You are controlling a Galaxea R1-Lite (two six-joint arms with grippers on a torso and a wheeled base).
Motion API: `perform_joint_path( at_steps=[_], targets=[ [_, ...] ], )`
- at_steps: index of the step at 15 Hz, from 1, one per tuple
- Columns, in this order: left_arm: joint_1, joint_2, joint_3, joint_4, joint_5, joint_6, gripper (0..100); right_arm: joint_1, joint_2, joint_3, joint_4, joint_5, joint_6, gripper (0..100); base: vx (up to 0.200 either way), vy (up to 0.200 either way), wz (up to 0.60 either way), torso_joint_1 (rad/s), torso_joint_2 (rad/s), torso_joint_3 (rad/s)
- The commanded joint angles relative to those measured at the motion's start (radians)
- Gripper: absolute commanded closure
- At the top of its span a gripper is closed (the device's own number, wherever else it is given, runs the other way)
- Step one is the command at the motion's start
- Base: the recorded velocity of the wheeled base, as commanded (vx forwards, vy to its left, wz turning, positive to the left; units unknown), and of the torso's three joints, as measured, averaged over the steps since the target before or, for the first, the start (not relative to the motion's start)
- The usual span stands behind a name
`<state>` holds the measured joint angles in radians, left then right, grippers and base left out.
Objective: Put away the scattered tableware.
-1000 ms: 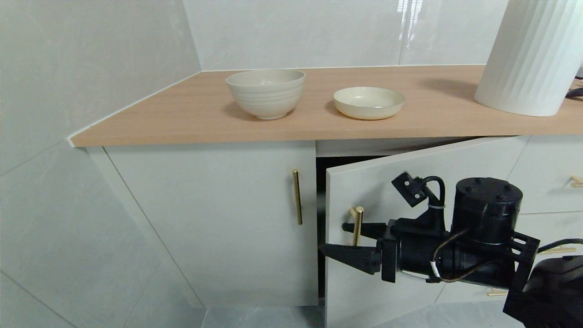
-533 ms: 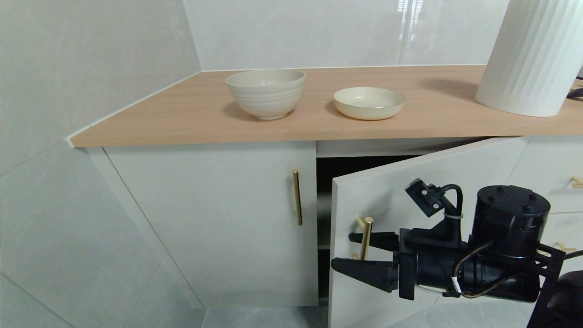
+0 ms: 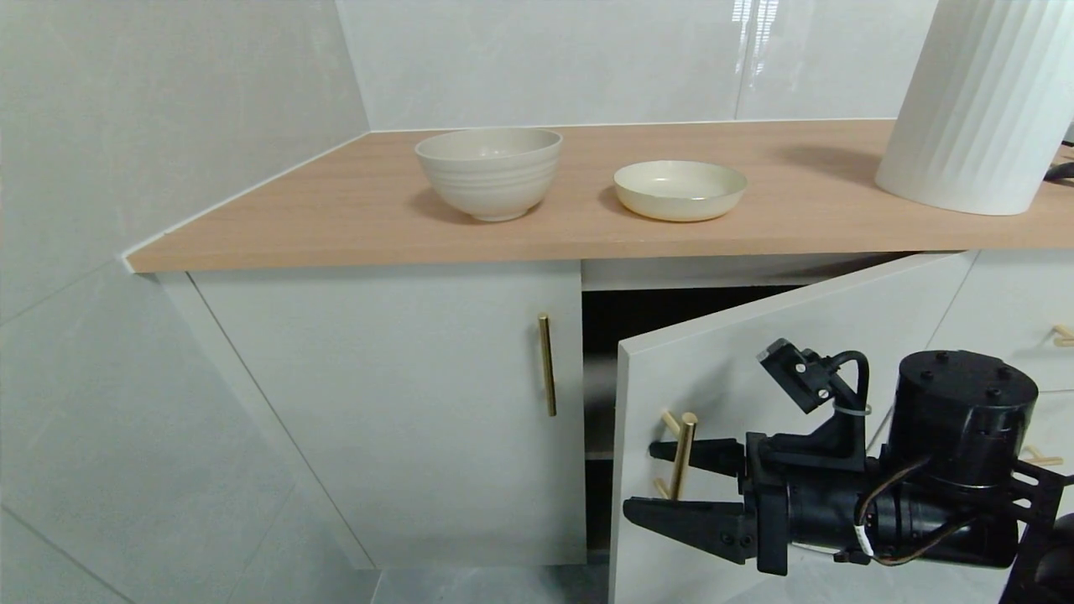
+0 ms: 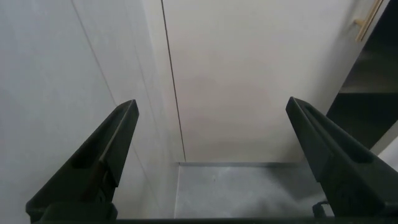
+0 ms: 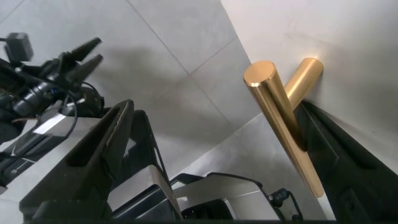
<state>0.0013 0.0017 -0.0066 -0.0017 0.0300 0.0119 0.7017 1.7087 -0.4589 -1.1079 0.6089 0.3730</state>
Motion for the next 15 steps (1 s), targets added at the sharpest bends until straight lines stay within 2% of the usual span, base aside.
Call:
perform_joint_path(
  at_steps=[1, 3, 5, 6, 8, 10, 12, 13, 14, 15],
  targets=[
    [0.0, 0.0, -0.018, -0.003, 0.001, 0.0, 0, 0.001, -0.004, 0.003, 0.002, 0.002, 0.0, 0, 0.0, 0.0, 0.0, 0.0, 0.0, 0.0],
    [-0.004, 0.054, -0.147, 0.062, -0.022, 0.002, 0, 0.001, -0.003, 0.005, 0.002, 0.003, -0.002, 0, 0.0, 0.0, 0.0, 0.0, 0.0, 0.0],
    [-0.004, 0.172, -0.257, 0.085, -0.061, 0.002, 0, 0.001, 0.002, 0.005, 0.002, 0.003, -0.002, 0, 0.0, 0.0, 0.0, 0.0, 0.0, 0.0],
    [-0.004, 0.235, -0.308, 0.085, -0.081, 0.002, 100, 0.001, 0.002, 0.006, 0.002, 0.003, -0.002, 0, 0.0, 0.0, 0.0, 0.0, 0.0, 0.0],
    [-0.004, 0.366, -0.412, 0.083, -0.159, 0.003, 100, 0.001, 0.0, 0.006, 0.0, 0.003, -0.002, 0, 0.0, 0.0, 0.0, 0.0, 0.0, 0.0],
    [-0.004, 0.523, -0.526, 0.081, -0.297, 0.003, 100, 0.001, 0.002, 0.014, 0.0, 0.003, -0.003, 0, 0.0, 0.0, 0.0, 0.0, 0.0, 0.0],
    [-0.004, 0.693, -0.641, 0.081, -0.404, 0.003, 100, 0.001, 0.003, 0.025, -0.001, 0.002, -0.002, 0, 0.0, 0.0, 0.0, 0.0, 0.0, 0.0],
    [-0.017, 0.784, -0.681, 0.08, -0.458, 0.003, 100, 0.001, -0.003, 0.028, -0.003, 0.002, -0.002, 0, 0.0, 0.0, 0.0, 0.0, 0.0, 0.0],
    [-0.044, 0.876, -0.698, 0.065, -0.489, 0.003, 100, 0.001, -0.006, 0.026, -0.004, 0.002, -0.002, 0, 0.0, 0.0, 0.0, 0.0, 0.0, 0.0],
    [-0.096, 0.963, -0.694, 0.011, -0.496, 0.0, 100, 0.001, -0.014, 0.026, -0.006, 0.002, 0.0, 0, 0.0, 0.0, 0.0, 0.0, 0.0, 0.0]
  ],
)
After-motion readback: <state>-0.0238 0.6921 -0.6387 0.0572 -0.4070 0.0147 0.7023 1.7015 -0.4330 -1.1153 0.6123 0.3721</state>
